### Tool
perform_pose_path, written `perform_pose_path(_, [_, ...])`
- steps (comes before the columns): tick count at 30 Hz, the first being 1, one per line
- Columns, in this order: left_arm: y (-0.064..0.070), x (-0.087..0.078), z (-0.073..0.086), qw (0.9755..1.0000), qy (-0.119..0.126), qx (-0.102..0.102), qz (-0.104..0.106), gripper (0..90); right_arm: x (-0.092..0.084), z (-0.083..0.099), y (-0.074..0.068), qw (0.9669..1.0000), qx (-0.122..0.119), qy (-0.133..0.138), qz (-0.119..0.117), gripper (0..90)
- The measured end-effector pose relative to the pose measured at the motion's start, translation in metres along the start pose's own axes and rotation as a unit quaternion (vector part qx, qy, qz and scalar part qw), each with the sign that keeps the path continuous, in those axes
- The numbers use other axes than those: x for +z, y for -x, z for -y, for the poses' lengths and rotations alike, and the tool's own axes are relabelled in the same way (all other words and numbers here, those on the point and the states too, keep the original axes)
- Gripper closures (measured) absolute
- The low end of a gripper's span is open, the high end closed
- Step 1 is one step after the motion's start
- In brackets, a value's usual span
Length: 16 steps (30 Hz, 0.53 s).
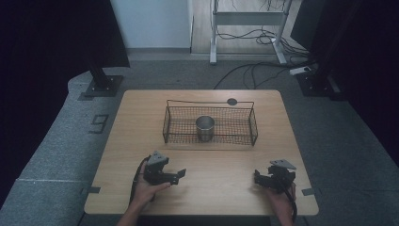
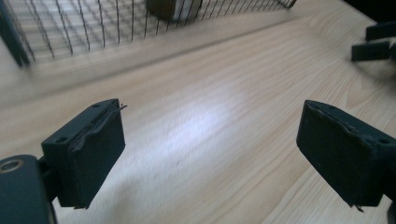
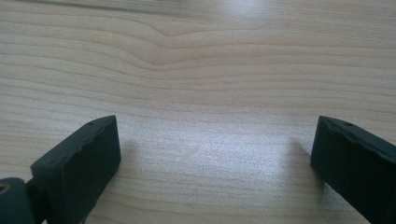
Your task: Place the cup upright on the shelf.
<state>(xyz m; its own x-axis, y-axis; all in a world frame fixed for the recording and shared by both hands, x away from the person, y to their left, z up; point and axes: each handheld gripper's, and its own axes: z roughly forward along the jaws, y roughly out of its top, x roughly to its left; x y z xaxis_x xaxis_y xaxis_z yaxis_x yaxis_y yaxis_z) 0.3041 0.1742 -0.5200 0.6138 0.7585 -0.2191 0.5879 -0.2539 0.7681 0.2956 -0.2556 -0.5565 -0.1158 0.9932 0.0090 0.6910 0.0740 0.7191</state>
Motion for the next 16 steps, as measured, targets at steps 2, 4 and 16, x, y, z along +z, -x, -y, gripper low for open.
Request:
perform_pose_path(2, [-0.002, 0.0, 0.005, 1.0, 0.0, -0.007, 0.0, 8.1, 0.0, 0.0, 0.0, 1.0, 0.0, 0.0, 0.0, 1.5])
perform_pose_path(4, [-0.003, 0.0, 0.008, 0.9999, -0.007, -0.006, -0.006, 8.3, 0.0, 0.0, 0.0, 1.0, 0.0, 0.0, 0.0, 1.5])
perform_pose_path(16, [-0.007, 0.001, 0.014, 0.9997, -0.005, -0.017, -0.017, 9.0, 0.0, 0.0, 0.0, 1.0, 0.0, 0.0, 0.0, 1.5])
